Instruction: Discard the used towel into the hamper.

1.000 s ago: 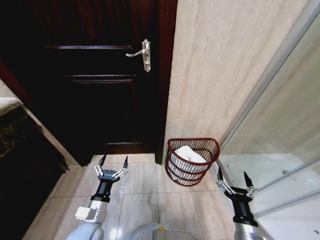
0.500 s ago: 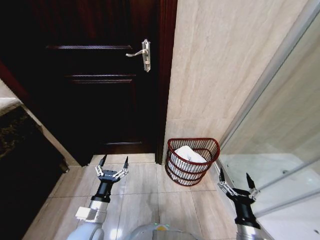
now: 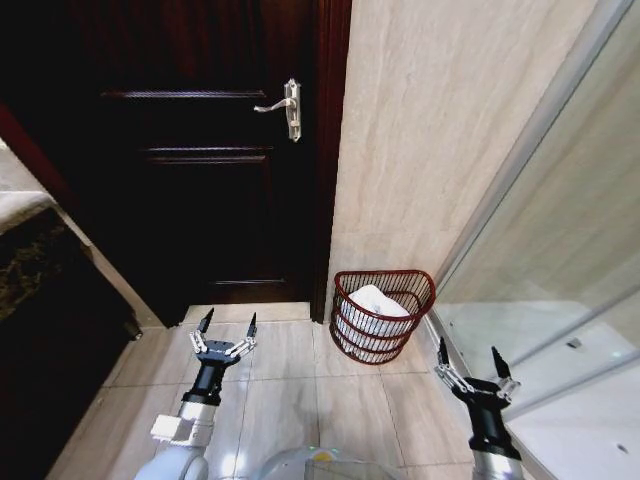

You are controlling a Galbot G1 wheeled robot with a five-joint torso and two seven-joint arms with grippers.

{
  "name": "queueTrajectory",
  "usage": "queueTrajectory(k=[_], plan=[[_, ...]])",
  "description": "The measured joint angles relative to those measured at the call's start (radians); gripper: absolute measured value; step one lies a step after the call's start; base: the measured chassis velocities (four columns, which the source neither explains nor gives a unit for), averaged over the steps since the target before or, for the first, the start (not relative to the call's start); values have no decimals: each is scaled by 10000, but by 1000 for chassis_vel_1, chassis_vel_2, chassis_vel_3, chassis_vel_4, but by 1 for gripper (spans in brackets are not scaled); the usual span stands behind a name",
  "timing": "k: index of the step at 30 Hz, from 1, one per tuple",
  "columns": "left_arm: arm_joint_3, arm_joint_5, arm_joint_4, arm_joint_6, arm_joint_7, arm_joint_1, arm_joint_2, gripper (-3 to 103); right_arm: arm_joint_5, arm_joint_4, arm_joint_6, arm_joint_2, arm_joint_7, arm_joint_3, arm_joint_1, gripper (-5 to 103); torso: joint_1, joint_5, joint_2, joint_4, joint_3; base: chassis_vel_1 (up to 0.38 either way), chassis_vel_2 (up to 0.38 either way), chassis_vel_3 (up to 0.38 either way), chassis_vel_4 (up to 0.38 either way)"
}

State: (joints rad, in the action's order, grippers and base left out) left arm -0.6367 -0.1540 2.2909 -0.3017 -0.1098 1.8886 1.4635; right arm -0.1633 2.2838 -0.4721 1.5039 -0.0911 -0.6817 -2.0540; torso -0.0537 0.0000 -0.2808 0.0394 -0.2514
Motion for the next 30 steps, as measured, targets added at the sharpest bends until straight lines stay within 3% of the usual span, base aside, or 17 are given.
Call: queueTrajectory(k=[30], plan=[[-7, -27, -172, -149, -146, -49, 17, 100, 309, -163, -103, 111, -99, 153, -35, 100, 0, 0, 0, 0, 1, 91, -96, -98, 94]])
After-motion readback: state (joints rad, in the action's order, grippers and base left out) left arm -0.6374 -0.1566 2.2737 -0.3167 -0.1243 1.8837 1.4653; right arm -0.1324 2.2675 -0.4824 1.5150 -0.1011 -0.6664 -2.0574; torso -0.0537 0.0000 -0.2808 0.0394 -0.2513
